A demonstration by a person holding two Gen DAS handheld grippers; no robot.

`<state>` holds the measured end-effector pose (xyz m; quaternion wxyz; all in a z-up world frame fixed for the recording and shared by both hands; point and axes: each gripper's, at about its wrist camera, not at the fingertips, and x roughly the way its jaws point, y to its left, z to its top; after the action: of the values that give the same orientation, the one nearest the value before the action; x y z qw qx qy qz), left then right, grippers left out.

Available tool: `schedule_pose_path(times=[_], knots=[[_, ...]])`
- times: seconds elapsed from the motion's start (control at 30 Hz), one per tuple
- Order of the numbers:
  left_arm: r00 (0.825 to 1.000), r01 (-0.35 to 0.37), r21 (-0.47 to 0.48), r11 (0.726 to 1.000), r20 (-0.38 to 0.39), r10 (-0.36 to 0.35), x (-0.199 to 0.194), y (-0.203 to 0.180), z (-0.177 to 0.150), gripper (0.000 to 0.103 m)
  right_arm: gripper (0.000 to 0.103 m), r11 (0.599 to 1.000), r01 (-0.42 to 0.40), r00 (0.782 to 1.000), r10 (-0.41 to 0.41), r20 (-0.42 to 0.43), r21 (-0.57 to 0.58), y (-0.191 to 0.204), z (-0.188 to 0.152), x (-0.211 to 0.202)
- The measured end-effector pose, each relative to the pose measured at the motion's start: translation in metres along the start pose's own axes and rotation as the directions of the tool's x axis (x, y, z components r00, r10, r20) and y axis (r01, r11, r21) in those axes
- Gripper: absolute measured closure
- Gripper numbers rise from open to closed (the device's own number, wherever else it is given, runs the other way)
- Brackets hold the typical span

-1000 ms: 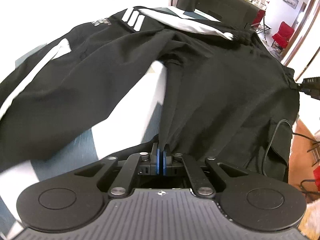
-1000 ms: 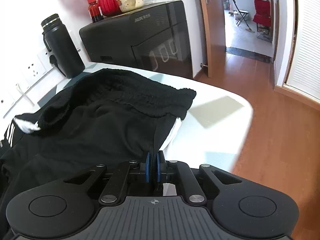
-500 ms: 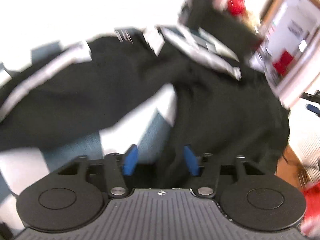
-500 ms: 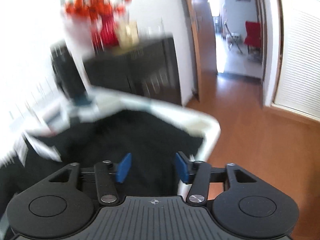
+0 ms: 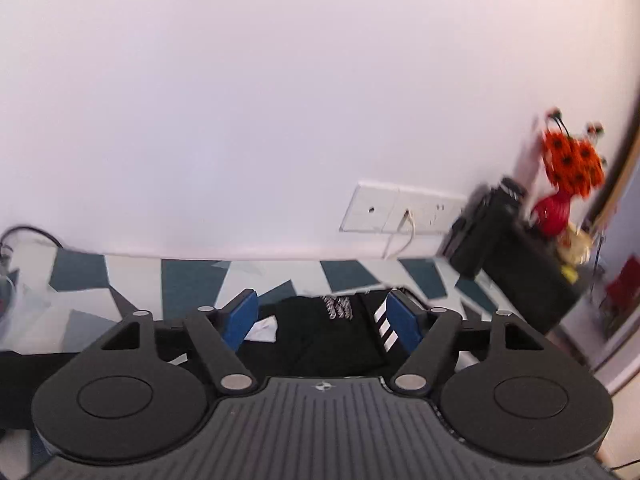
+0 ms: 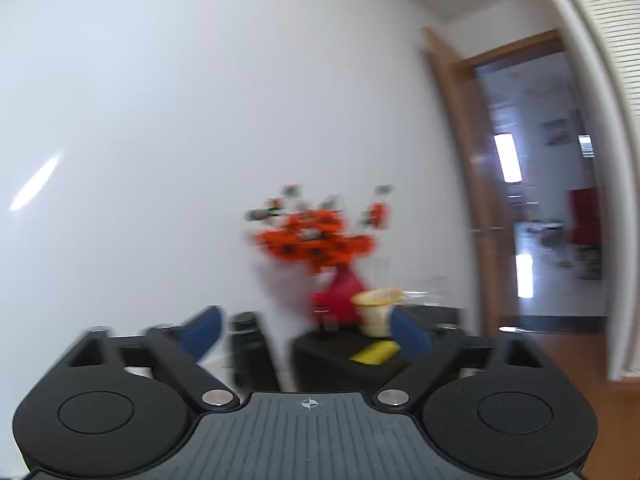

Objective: Fold clothes

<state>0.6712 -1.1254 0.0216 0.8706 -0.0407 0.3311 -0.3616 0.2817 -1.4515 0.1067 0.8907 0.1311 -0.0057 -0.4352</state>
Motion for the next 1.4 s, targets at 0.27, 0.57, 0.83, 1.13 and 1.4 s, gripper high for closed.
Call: schedule_pose_path(times=[0.27,0.57,0.83,1.13,1.4], knots=[[0.954,-0.123,0.092,0.988,-0.263,0.143,0.073,0.006,-0.073,0.03,0.033,0.921,-0.285,0.873,0.135,-0.468,-0.266,0.091,-0.131,0.097],[0.924,-0.174,0.194,0.965,-0.307,0.228,0.109,-0.003,-0.118,0.03,0.036,0.971,-0.236,0.717,0.145,-0.682,-0.042,0.042,-0.191,0.106],[0.899,-0.213,0.168,0.962,-0.353,0.261,0.136,0.006,-0.122,0.016,0.038,0.958,-0.203,0.651,-0.021,-0.759,-0.201,0.035,-0.243,0.152],[0.891,-0.223,0.206,0.953,-0.352,0.285,0.136,0.002,-0.128,0.015,0.088,0.883,-0.318,0.697,-0.029,-0.716,-0.345,0.024,-0.211,0.206],[0.891,-0.239,0.192,0.952,-0.347,0.293,0.145,0.002,-0.128,0.01,0.03,0.969,0.01,0.941,-0.093,-0.325,-0.248,0.025,-0.133,0.281]])
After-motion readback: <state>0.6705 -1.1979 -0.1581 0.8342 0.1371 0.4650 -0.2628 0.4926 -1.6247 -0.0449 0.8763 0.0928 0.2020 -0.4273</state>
